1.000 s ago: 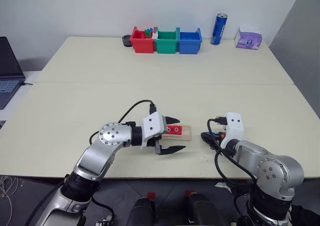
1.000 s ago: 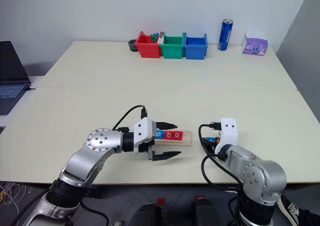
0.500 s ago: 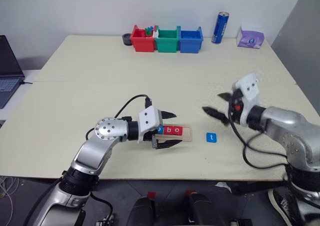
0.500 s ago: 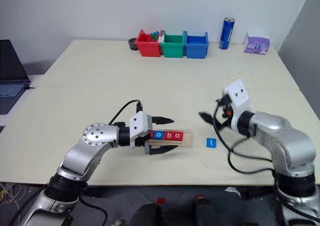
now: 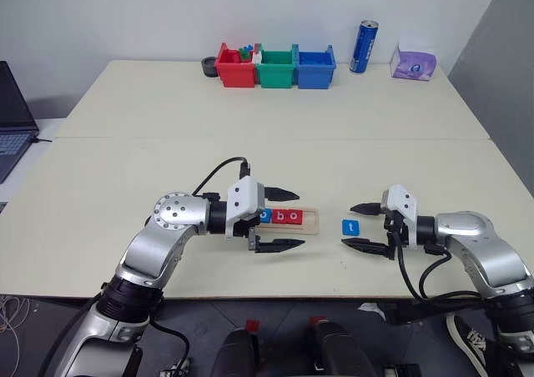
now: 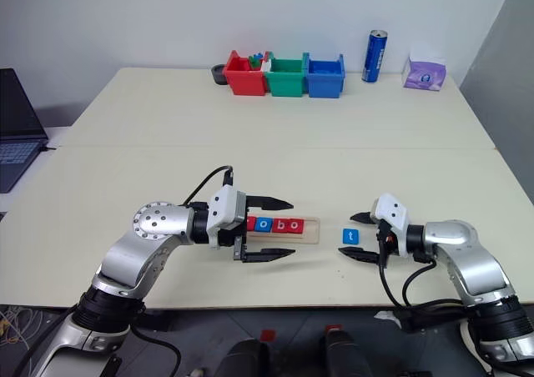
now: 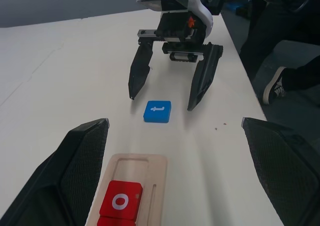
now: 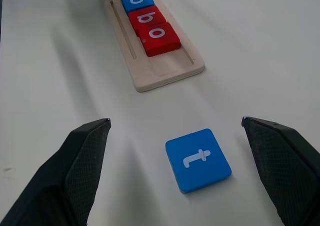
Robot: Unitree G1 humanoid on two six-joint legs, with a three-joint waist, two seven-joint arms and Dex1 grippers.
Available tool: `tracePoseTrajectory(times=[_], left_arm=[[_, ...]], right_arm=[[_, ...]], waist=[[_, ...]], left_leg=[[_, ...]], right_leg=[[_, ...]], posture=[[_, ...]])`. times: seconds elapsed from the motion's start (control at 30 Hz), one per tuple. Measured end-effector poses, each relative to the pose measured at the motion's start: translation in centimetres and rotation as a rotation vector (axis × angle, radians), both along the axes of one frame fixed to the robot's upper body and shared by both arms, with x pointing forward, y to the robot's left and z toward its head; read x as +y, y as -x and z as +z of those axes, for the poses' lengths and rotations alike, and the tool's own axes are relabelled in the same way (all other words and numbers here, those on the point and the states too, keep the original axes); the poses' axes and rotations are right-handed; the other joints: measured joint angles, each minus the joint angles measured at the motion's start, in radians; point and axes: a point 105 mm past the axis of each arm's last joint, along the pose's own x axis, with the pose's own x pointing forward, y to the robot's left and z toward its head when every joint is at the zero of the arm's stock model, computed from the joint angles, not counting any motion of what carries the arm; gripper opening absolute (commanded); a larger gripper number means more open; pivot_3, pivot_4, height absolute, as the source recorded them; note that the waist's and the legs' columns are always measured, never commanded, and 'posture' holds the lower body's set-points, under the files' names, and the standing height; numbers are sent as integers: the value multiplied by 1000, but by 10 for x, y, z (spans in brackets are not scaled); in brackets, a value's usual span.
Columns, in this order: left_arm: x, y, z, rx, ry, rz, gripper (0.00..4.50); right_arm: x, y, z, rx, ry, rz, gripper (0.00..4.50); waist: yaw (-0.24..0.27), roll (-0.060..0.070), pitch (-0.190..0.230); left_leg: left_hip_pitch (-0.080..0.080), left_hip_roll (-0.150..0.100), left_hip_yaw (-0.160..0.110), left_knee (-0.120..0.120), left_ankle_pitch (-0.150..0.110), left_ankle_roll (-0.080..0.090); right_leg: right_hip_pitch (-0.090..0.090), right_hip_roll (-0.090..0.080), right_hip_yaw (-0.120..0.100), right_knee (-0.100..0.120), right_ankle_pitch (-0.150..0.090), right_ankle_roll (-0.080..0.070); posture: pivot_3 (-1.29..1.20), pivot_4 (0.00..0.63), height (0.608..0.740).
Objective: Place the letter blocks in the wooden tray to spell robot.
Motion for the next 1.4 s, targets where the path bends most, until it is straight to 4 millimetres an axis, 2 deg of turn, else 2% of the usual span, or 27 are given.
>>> tracePoseTrajectory(times=[0.13,0.27,0.3,0.37,0.6,0.77,0.87,1.0,1.07,1.2,1.4], left_arm=[[0,0,0,2,-1,1,4500],[1,0,-1,2,-7,1,4500],[2,-1,-1,2,-10,2,4500],[4,-1,-1,0,-19,6,4500],[5,-1,-1,-2,-22,11,4500],[6,-2,-1,-2,-22,13,4500],[13,-7,1,-4,-25,42,4500],[39,-16,11,-27,-43,101,4500],[56,-18,12,-26,-74,126,4500],[76,-16,4,8,-113,149,4500],[79,-15,6,-5,-112,156,4500]], right_arm=[[0,-4,-10,20,-1,-6,4467],[0,-7,-11,24,0,-10,4467],[0,-8,-11,27,-2,-11,4306],[-1,-8,-14,37,-3,-14,3847],[-4,-8,-17,38,17,-11,1438],[-4,-11,-15,16,26,-9,1454],[7,-16,-3,-10,-2,9,1454],[33,-17,29,-81,-53,74,1454],[46,-16,36,-86,-79,98,1454],[66,-16,29,-52,-81,136,1454],[66,-21,14,-43,-11,153,1454]], waist=[[1,0,0],[2,0,0],[1,0,0],[2,0,0],[1,0,0],[1,0,0],[-2,0,0],[-3,0,0],[0,0,0],[0,0,0],[7,0,0]], left_leg=[[0,0,0,0,0,0],[0,0,0,0,0,0],[0,0,0,0,0,0],[0,0,0,0,0,0],[0,0,0,0,0,0],[0,0,0,0,0,0],[0,0,0,0,0,0],[0,1,-1,0,0,0],[0,1,-1,0,0,0],[-1,0,-1,0,0,0],[-2,0,0,1,0,0]], right_leg=[[0,0,0,0,1,-1],[0,0,0,0,1,-1],[0,0,0,0,1,-1],[0,0,0,0,1,-1],[0,0,0,0,1,-2],[0,0,0,0,1,-2],[0,0,0,1,1,-2],[0,1,-1,1,1,-2],[0,0,-1,1,1,-2],[-1,0,-1,0,1,-3],[-1,-2,-1,0,1,-3]], posture=[[0,150,740],[0,150,740],[0,150,740],[0,150,740],[0,150,740],[0,150,740],[0,150,740],[0,150,740],[0,150,740],[0,150,740],[0,150,740]])
